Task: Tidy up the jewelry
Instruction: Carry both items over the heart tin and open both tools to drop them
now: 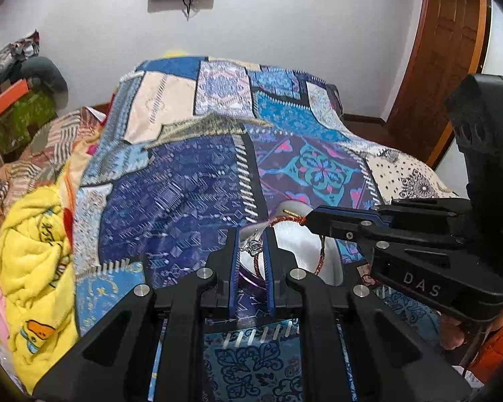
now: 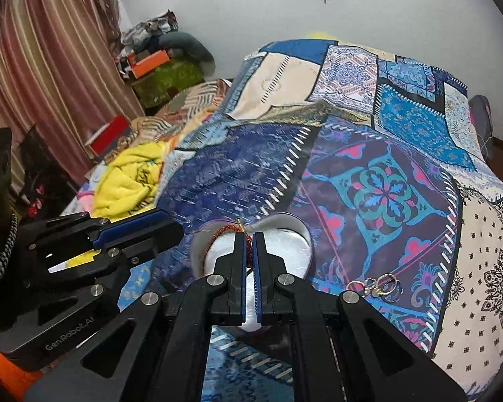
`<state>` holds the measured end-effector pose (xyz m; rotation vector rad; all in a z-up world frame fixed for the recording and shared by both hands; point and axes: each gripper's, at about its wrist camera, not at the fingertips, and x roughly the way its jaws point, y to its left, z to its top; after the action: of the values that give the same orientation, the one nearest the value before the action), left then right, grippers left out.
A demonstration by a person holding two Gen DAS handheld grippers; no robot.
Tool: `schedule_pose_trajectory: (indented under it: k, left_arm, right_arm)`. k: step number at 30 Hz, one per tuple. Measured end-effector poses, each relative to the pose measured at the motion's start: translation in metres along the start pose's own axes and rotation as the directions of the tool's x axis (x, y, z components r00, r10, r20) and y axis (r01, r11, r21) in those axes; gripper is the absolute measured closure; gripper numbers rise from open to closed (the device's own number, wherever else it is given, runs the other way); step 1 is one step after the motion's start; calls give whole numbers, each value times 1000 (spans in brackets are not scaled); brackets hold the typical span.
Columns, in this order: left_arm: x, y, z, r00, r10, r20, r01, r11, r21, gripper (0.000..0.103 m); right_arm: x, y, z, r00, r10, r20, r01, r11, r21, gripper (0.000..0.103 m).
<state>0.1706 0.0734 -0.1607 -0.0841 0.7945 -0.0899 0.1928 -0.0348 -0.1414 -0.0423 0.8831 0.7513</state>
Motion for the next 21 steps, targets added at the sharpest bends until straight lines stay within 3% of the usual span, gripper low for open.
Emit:
schedule_pose_trajectory:
  k: [11, 16, 21]
  left_arm:
    - [27, -9, -1, 997, -57, -59, 57, 998, -4, 91]
    - [28, -13, 0, 997, -41, -66, 41, 999, 1, 91]
    - [21, -13, 2, 998, -17, -58, 18, 1000, 4, 90]
  right_arm:
    - [5, -11, -3, 999, -34, -15, 34, 999, -23, 100]
    - [4, -12, -3, 999, -47, -25, 46, 999, -26, 99]
    - [-7, -13, -2, 997, -77, 0, 77, 997, -27, 81]
